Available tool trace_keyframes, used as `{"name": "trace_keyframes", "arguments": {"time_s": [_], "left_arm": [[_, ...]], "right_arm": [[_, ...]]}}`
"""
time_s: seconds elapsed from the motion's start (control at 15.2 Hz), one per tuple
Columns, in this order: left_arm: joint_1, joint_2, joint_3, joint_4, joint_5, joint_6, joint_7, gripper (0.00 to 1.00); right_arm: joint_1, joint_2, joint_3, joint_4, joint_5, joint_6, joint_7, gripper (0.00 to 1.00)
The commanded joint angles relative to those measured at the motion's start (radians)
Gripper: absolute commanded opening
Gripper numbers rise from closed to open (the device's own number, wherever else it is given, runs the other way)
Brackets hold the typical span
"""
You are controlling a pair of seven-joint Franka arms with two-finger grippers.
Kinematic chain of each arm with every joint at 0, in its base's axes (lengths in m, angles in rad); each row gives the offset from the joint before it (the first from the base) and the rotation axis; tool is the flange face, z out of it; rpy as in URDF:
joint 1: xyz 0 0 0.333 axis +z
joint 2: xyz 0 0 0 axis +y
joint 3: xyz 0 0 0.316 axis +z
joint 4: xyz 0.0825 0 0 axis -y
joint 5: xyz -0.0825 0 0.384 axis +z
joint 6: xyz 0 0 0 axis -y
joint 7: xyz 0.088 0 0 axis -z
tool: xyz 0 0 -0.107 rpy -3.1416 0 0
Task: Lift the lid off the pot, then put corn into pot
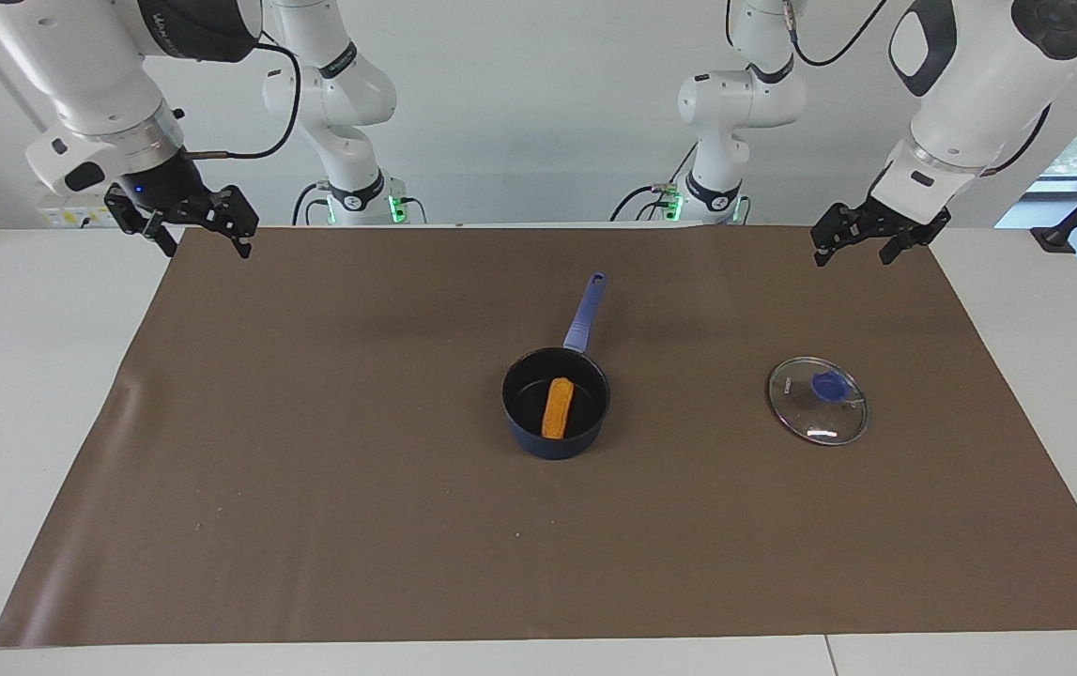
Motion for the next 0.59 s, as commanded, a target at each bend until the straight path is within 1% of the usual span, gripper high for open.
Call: {"name": "trace_keyframes", "arguments": {"time_s": [0.0, 0.53], "left_arm": [[0.039, -0.018, -0.030, -0.010, -0.005, 0.001, -0.004, 1.00], [0.037, -0.018, -0.028, -0.010, -0.007, 0.007, -0.003, 1.00]], "right_arm": [[-0.015, -0.003, 0.004, -0.002, 0.016, 0.013, -0.029, 1.00], [-0.015, -0.003, 0.004, 0.000, 0.016, 0.027, -0.027, 1.00]]}}
